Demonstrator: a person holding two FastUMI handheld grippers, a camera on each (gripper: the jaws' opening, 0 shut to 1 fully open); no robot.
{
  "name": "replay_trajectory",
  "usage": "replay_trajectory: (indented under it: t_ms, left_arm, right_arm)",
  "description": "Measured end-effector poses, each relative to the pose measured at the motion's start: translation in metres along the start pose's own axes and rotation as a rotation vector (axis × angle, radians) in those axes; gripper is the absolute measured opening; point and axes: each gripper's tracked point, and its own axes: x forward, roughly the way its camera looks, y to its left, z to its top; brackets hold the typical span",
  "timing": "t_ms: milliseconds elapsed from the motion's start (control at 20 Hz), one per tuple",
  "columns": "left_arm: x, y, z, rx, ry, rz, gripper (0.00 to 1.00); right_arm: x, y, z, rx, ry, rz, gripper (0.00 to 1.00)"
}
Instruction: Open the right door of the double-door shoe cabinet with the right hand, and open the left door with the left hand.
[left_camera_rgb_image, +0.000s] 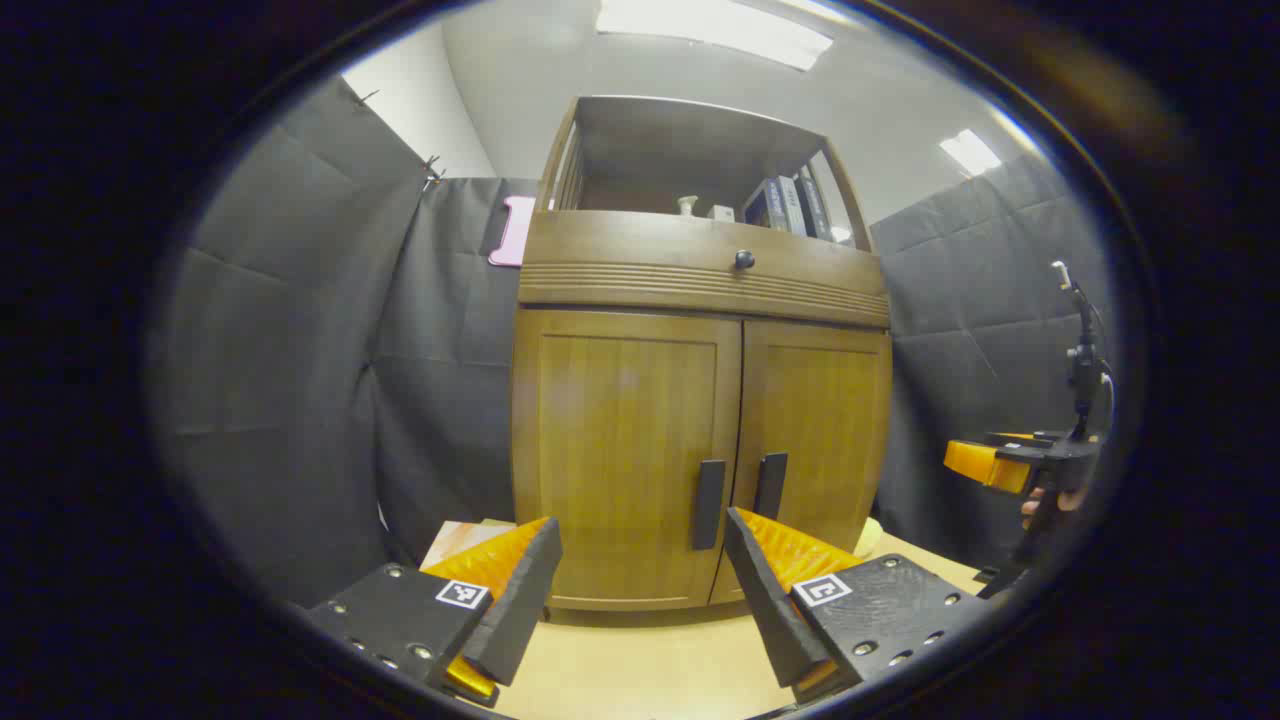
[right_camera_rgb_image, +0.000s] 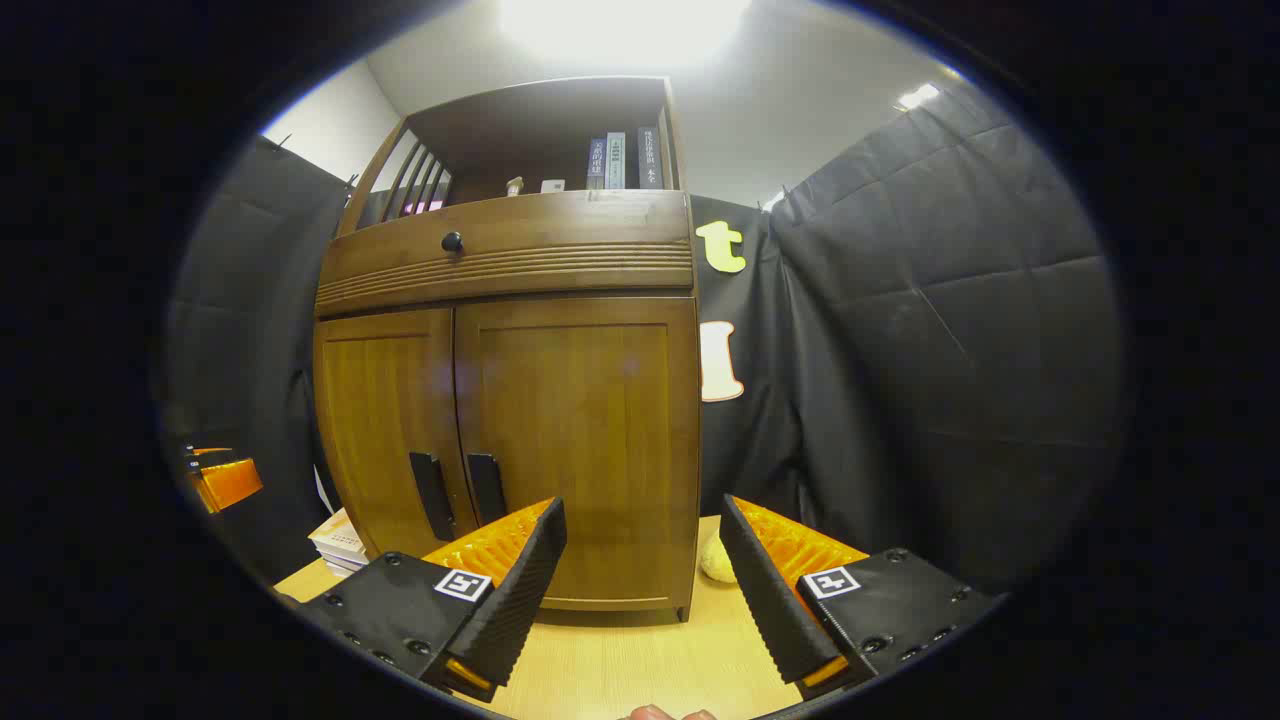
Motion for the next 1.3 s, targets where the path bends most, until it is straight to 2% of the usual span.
replay_trajectory:
  t_ms: [200,450,500,550,800,1300]
  left_arm:
    - [-0.001,0.014,-0.009,-0.007,0.018,0.041,0.95]
    - [-0.006,0.025,-0.014,-0.054,0.018,0.053,0.95]
    - [-0.009,0.027,-0.014,-0.051,0.016,0.062,0.95]
    - [-0.013,0.03,-0.014,-0.044,0.016,0.072,0.95]
    - [-0.031,0.048,-0.032,-0.013,0.039,0.122,0.95]
    - [-0.047,0.055,-0.047,-0.057,0.058,0.172,0.95]
  right_arm:
    - [0.003,0.01,-0.003,0.009,0.026,0.011,0.97]
    - [0.009,0.025,-0.008,0.008,0.051,0.036,0.97]
    - [0.012,0.028,-0.01,0.011,0.062,0.04,0.92]
    - [0.015,0.031,-0.011,0.013,0.072,0.044,0.97]
    - [0.028,0.047,-0.011,0.021,0.09,0.066,0.98]
    - [0.04,0.095,-0.004,-0.015,0.084,0.169,0.97]
